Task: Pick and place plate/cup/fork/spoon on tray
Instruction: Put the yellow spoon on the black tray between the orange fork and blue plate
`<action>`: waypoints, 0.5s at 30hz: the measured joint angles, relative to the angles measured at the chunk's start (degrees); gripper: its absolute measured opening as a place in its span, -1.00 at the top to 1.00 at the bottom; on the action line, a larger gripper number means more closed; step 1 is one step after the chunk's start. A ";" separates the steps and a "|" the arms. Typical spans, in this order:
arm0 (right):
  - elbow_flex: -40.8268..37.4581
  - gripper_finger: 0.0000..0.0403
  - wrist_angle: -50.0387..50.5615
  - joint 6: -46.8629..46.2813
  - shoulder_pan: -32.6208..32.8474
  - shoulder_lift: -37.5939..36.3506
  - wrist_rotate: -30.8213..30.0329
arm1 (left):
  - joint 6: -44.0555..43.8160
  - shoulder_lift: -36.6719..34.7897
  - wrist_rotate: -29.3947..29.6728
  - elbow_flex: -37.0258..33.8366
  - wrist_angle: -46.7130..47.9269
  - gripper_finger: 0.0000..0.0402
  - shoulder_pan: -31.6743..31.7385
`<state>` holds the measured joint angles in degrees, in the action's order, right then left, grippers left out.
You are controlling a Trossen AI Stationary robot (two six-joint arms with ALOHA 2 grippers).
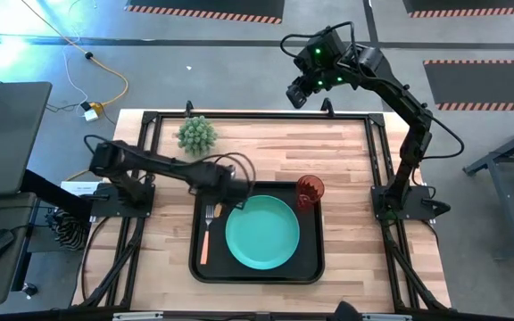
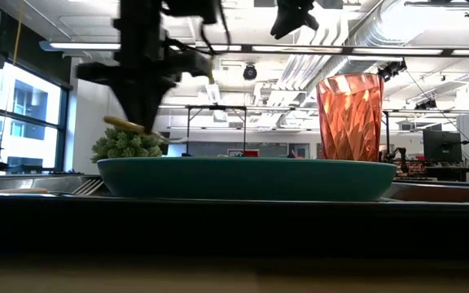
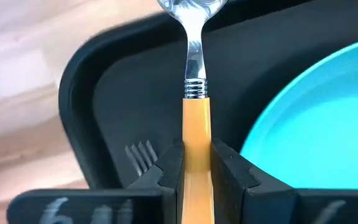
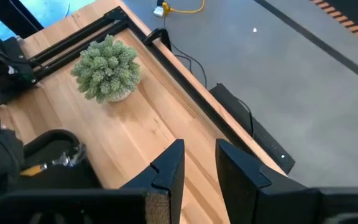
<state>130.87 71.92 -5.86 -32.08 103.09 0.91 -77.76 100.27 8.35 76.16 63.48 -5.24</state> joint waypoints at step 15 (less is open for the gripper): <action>0.00 0.59 0.24 -7.59 0.00 0.00 1.26 | -23.99 -7.31 5.24 -10.97 -2.58 0.76 -10.92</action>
<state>130.87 72.16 -13.46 -32.08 103.09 2.17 -101.75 92.96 13.58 65.19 60.90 -16.16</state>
